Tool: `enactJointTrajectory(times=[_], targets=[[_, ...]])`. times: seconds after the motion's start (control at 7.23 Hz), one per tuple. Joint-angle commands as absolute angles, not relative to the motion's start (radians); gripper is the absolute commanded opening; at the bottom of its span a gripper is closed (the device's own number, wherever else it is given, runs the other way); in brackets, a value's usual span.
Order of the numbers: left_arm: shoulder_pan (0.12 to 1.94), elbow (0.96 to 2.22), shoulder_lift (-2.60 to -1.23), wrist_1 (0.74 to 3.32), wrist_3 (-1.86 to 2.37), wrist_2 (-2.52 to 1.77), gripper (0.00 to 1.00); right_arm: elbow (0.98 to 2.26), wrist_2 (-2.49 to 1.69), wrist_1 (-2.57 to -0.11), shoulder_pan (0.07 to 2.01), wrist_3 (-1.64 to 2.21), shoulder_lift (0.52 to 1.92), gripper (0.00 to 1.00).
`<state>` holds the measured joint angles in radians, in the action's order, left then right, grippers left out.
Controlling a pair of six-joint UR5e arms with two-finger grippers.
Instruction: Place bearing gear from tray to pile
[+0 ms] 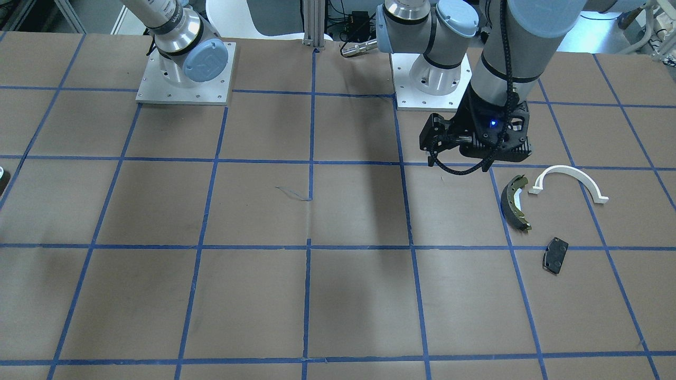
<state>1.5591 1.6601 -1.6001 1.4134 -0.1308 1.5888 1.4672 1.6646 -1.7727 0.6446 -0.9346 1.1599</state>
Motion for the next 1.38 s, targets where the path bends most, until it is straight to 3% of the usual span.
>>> enactJointTrajectory(times=[0.0, 0.42, 0.55, 0.83, 0.97, 1.25], targets=[[1.56, 1.66, -1.609, 1.399, -0.141, 1.586, 1.0, 1.47, 1.675, -1.904, 0.598, -0.928, 1.042, 1.0], [1.578, 1.661, -1.562, 1.391, -0.127, 1.577, 1.0, 1.491, 1.66, -2.044, 0.581, -1.171, 0.956, 1.0], [1.578, 1.673, -1.563, 1.39, -0.121, 1.578, 1.0, 1.517, 1.657, -2.069, 0.581, -1.272, 0.953, 0.96], [1.572, 1.689, -1.546, 1.391, -0.129, 1.586, 1.0, 1.575, 1.66, -2.169, 0.581, -1.408, 0.954, 0.69], [1.568, 1.695, -1.546, 1.4, -0.126, 1.589, 1.0, 1.578, 1.66, -2.183, 0.581, -1.396, 0.954, 0.41], [1.562, 1.665, -1.551, 1.416, -0.123, 1.589, 1.0, 1.581, 1.66, -2.181, 0.581, -1.437, 0.956, 0.19]])
